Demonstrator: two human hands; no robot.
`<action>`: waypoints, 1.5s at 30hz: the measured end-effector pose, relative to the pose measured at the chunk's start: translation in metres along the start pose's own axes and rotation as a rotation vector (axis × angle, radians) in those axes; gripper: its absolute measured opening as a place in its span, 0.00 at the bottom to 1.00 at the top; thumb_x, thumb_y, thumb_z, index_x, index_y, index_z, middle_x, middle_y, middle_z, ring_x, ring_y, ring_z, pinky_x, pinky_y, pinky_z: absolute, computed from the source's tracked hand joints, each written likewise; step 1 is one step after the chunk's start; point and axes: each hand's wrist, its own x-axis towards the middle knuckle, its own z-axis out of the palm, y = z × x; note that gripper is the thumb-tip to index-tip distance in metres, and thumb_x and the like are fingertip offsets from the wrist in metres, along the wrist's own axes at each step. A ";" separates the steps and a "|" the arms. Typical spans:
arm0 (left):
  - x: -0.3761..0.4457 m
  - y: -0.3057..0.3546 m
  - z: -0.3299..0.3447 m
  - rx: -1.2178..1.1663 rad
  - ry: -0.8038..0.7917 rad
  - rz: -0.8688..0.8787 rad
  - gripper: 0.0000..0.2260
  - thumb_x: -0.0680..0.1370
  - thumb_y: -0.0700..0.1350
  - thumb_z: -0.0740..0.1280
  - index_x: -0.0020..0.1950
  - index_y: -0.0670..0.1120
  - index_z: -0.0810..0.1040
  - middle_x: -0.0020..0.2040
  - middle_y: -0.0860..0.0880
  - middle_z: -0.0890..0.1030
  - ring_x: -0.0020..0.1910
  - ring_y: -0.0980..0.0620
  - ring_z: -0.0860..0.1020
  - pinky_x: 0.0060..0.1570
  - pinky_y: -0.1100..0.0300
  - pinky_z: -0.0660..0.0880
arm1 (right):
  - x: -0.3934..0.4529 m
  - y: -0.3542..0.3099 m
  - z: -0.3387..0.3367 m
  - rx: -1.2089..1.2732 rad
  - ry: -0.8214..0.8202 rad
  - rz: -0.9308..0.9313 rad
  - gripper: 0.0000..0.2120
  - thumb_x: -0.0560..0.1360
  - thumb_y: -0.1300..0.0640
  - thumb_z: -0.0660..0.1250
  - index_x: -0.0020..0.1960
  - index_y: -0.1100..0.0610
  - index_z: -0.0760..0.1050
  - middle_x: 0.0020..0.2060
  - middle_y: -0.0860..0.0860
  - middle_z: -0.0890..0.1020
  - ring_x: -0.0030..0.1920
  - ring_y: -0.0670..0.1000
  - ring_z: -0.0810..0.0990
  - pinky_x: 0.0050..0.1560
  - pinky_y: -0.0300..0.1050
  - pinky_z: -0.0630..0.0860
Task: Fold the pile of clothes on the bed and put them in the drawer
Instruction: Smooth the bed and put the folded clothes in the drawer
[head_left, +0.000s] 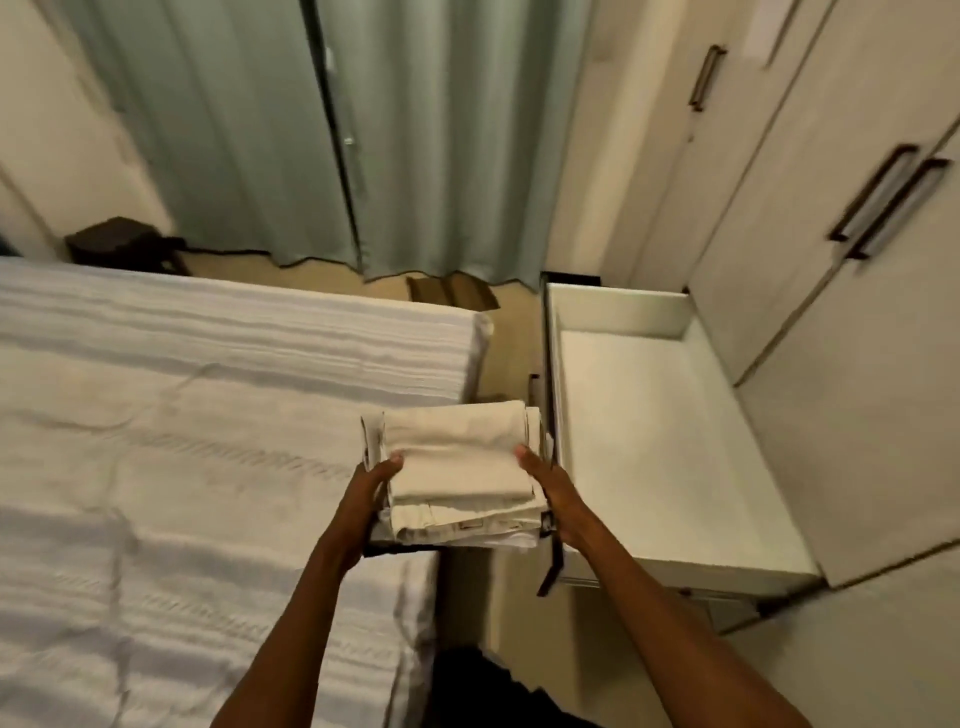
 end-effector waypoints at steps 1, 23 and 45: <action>0.012 -0.003 0.022 0.026 -0.038 0.000 0.17 0.81 0.46 0.64 0.69 0.44 0.75 0.61 0.42 0.82 0.57 0.44 0.82 0.45 0.58 0.81 | -0.006 -0.006 -0.021 0.029 0.036 0.000 0.39 0.64 0.34 0.78 0.68 0.54 0.77 0.59 0.53 0.84 0.61 0.53 0.82 0.66 0.54 0.76; 0.313 -0.051 0.370 0.640 -0.466 -0.475 0.06 0.77 0.41 0.66 0.52 0.42 0.79 0.46 0.41 0.82 0.42 0.43 0.80 0.44 0.54 0.78 | 0.075 0.031 -0.304 0.591 0.593 0.122 0.30 0.68 0.55 0.77 0.69 0.55 0.75 0.60 0.57 0.83 0.59 0.60 0.82 0.61 0.58 0.78; 0.480 -0.230 0.394 1.204 -0.933 -0.696 0.31 0.60 0.52 0.69 0.63 0.46 0.70 0.57 0.42 0.78 0.49 0.46 0.77 0.46 0.54 0.76 | 0.210 0.181 -0.207 1.288 1.368 0.505 0.21 0.46 0.57 0.69 0.39 0.58 0.75 0.42 0.59 0.78 0.41 0.61 0.79 0.42 0.50 0.77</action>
